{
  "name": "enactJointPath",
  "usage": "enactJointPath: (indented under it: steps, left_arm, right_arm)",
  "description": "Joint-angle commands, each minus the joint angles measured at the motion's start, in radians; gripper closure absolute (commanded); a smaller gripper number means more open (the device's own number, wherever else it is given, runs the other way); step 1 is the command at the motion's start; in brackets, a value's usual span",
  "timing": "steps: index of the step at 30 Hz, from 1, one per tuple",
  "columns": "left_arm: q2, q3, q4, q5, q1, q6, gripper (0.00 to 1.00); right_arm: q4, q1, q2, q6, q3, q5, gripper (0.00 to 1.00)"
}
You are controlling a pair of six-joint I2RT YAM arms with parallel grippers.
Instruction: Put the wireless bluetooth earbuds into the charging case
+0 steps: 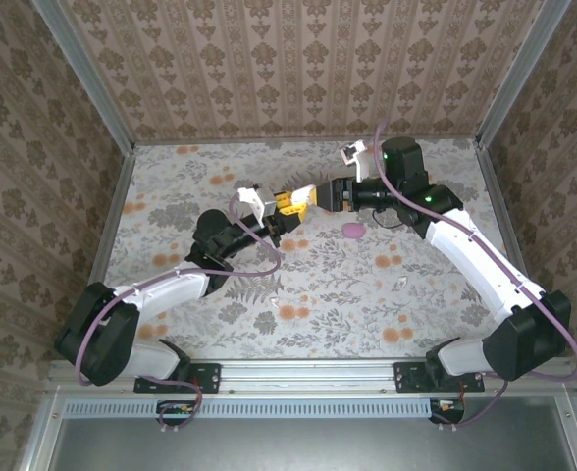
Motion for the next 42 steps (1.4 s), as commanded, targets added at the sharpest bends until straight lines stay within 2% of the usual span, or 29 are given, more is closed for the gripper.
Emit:
enactJointPath:
  steps: [1,9,15,19,22,25,27,29,33,38,42]
  left_arm:
    - [-0.023,0.034,0.029,0.067,-0.006,-0.002,0.87]
    - [-0.023,0.035,0.023,0.065,-0.005,-0.001,0.87]
    - [-0.024,0.023,0.017,0.024,-0.006,0.014,0.86]
    - [-0.025,0.012,0.021,0.004,-0.004,0.022,0.86]
    - [-0.021,0.015,0.024,0.006,-0.001,0.022,0.86]
    - [-0.018,0.019,0.030,0.010,0.001,0.021,0.86]
    - [-0.018,0.019,0.033,0.015,0.002,0.017,0.86]
    - [-0.018,0.019,0.035,0.019,0.002,0.015,0.86]
    - [-0.029,0.008,0.035,0.019,0.004,0.016,0.86]
    - [-0.043,-0.006,0.032,0.009,0.003,0.019,0.86]
    - [-0.049,-0.008,0.025,0.008,0.006,0.024,0.86]
  right_arm:
    - [0.038,-0.015,0.009,0.026,0.035,0.077,0.35]
    - [0.041,-0.016,0.053,0.057,0.065,0.063,0.35]
    - [0.069,-0.021,-0.025,0.081,0.064,0.036,0.27]
    - [0.093,-0.060,-0.137,0.081,0.003,0.115,0.26]
    - [0.097,-0.095,-0.238,0.088,-0.079,0.235,0.20]
    - [0.048,-0.130,-0.323,0.081,-0.165,0.362,0.00]
    - [-0.030,-0.180,-0.343,0.137,-0.216,0.465,0.00]
    - [-0.124,-0.249,-0.326,0.182,-0.247,0.510,0.00]
    - [-0.310,-0.396,-0.246,0.264,-0.333,0.488,0.00]
    - [-0.299,-0.451,-0.201,0.314,-0.480,0.473,0.21]
    - [-0.403,-0.450,-0.105,0.306,-0.485,0.510,0.39]
